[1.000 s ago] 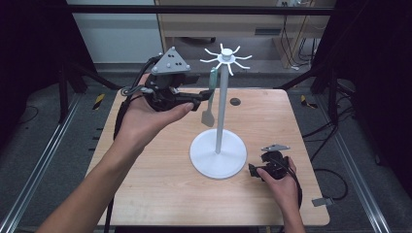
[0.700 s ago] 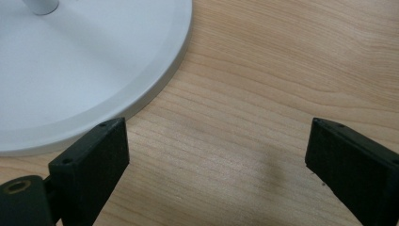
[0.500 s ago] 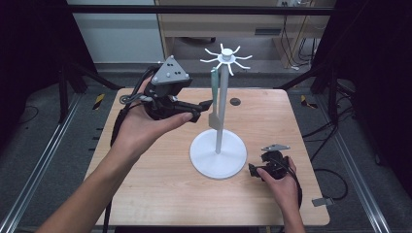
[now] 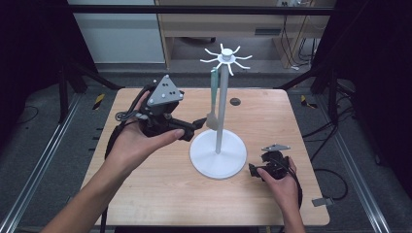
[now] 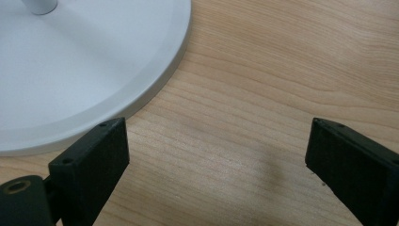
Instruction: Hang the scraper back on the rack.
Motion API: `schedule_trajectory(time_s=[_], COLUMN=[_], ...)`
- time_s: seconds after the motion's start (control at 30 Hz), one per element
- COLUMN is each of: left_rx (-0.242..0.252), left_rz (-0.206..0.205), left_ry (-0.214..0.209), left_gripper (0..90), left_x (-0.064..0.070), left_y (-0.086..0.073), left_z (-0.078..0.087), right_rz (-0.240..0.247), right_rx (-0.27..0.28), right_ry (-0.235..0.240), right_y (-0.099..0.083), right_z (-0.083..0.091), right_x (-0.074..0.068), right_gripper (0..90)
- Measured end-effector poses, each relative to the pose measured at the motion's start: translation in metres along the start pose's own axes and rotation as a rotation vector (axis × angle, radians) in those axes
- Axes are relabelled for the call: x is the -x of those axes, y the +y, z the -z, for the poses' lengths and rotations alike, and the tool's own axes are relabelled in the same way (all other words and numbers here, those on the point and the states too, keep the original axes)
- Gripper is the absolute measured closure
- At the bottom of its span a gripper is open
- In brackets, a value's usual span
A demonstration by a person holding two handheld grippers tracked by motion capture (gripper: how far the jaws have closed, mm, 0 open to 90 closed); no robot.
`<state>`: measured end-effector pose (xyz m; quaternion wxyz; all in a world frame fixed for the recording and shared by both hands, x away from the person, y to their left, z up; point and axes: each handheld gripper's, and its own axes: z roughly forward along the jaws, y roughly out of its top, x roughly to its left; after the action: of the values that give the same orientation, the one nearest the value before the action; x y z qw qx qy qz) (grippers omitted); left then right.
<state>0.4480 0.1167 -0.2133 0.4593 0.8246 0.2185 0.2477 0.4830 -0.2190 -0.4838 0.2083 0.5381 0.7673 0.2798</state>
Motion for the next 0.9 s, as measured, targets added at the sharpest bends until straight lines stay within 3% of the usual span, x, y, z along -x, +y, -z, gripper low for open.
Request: schedule_trajectory(time_s=[0.27, 0.4, 0.5, 0.9], left_rx=[-0.043, -0.049, -0.067, -0.064], left_rz=[-0.007, 0.012, 0.019, 0.053], left_ry=[-0.028, -0.035, -0.026, 0.035], left_gripper=[5.7, 5.7, 5.7, 5.8], left_x=[-0.001, -0.002, -0.005, -0.015], left_y=[-0.025, -0.041, -0.056, -0.093], left_z=[-0.008, -0.012, -0.016, -0.023], right_rz=[0.001, -0.002, -0.006, -0.001], right_rx=[0.004, 0.004, 0.007, 0.028], right_ry=[-0.003, 0.000, 0.001, 0.007], right_y=[0.000, 0.000, 0.000, 0.001], right_z=[0.000, 0.000, 0.001, 0.002], right_x=[0.000, 0.000, 0.000, 0.000], right_gripper=[7.0, 6.7, 6.5, 6.2])
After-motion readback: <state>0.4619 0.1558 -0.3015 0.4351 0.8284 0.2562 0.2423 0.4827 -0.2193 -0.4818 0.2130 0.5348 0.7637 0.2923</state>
